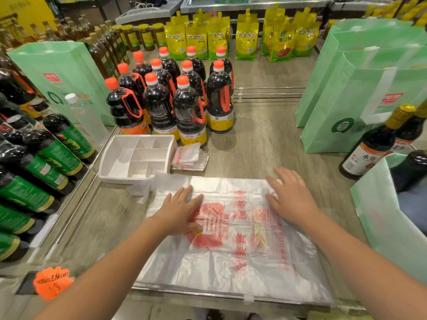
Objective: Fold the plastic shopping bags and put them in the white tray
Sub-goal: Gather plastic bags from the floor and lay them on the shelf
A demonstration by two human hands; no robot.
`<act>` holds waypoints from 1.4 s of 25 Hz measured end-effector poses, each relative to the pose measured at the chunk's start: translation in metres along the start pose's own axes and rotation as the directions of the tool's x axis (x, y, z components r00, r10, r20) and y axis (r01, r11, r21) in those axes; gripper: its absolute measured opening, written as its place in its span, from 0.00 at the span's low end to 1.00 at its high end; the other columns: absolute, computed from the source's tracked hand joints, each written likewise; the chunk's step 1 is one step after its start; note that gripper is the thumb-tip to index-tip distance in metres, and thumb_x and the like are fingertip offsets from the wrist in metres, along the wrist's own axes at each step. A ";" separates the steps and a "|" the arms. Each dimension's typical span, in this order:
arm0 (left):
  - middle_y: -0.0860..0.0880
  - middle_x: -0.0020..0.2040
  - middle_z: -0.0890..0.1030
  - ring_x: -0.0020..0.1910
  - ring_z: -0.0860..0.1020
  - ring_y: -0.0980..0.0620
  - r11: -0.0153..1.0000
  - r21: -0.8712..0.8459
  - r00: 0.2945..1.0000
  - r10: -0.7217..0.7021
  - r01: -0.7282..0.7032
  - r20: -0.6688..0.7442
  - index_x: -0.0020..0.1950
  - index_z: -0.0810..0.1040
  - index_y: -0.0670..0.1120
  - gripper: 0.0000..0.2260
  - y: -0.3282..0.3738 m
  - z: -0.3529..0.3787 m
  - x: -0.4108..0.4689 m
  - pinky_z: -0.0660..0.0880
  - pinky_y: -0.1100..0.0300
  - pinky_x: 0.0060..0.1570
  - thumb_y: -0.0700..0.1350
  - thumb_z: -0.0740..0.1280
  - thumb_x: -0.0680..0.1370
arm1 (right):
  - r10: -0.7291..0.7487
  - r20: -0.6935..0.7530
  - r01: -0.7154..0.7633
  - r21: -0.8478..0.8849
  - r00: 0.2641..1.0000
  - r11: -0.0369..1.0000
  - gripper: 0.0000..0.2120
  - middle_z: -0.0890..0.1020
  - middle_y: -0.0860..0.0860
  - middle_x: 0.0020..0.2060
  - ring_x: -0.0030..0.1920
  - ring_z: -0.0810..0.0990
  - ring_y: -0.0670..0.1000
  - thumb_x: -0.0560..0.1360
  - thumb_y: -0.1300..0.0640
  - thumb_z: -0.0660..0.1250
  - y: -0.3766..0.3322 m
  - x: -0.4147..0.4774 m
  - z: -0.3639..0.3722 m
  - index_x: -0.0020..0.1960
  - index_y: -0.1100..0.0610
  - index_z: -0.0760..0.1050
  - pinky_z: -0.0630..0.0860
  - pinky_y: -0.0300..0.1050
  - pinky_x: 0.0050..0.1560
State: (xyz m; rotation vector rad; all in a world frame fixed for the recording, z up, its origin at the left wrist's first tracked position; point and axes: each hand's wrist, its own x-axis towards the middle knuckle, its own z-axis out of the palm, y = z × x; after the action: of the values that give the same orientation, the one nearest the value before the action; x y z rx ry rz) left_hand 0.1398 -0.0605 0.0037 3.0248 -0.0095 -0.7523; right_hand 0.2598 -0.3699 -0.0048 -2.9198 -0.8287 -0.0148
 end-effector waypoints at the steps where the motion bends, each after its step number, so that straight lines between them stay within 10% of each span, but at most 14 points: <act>1: 0.45 0.81 0.38 0.80 0.38 0.44 1.000 -0.004 1.000 -0.002 0.002 0.004 0.81 0.44 0.57 0.44 0.000 0.000 0.001 0.43 0.41 0.78 0.68 0.65 0.74 | -0.030 0.019 0.030 -0.024 0.999 0.999 0.27 0.58 0.56 0.79 0.79 0.55 0.56 0.82 0.43 0.58 0.000 -0.003 0.000 0.78 0.51 0.62 0.43 0.51 0.77; 11: 0.42 0.81 0.43 0.80 0.45 0.41 0.996 0.051 0.996 -0.074 0.077 -0.052 0.82 0.48 0.53 0.40 0.038 -0.043 -0.004 0.45 0.41 0.78 0.66 0.63 0.77 | 0.007 0.121 -0.018 0.095 0.993 0.995 0.26 0.59 0.53 0.78 0.78 0.55 0.55 0.82 0.41 0.57 0.012 -0.025 -0.022 0.77 0.50 0.63 0.51 0.52 0.77; 21: 0.43 0.81 0.42 0.80 0.41 0.38 0.906 0.310 0.827 0.399 -0.288 -0.398 0.81 0.43 0.56 0.39 0.176 -0.219 -0.016 0.42 0.38 0.77 0.71 0.53 0.77 | 0.286 -0.184 -0.305 -0.082 0.940 0.949 0.34 0.58 0.55 0.78 0.79 0.53 0.56 0.76 0.33 0.60 0.024 -0.093 -0.208 0.78 0.47 0.61 0.50 0.54 0.78; 35: 0.42 0.81 0.51 0.79 0.49 0.41 0.185 0.516 0.108 0.978 -0.836 -0.176 0.81 0.51 0.56 0.37 0.478 -0.162 -0.129 0.47 0.42 0.77 0.71 0.54 0.77 | 0.948 -0.287 -0.976 0.127 0.136 0.178 0.33 0.60 0.52 0.78 0.76 0.60 0.55 0.75 0.34 0.64 0.023 -0.475 -0.221 0.77 0.44 0.62 0.59 0.53 0.74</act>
State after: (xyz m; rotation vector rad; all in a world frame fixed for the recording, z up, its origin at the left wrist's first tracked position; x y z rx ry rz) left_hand 0.1015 -0.5329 0.2196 2.3829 -1.9794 0.2141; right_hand -0.1279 -0.6607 0.1947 -2.7515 1.2783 -0.3932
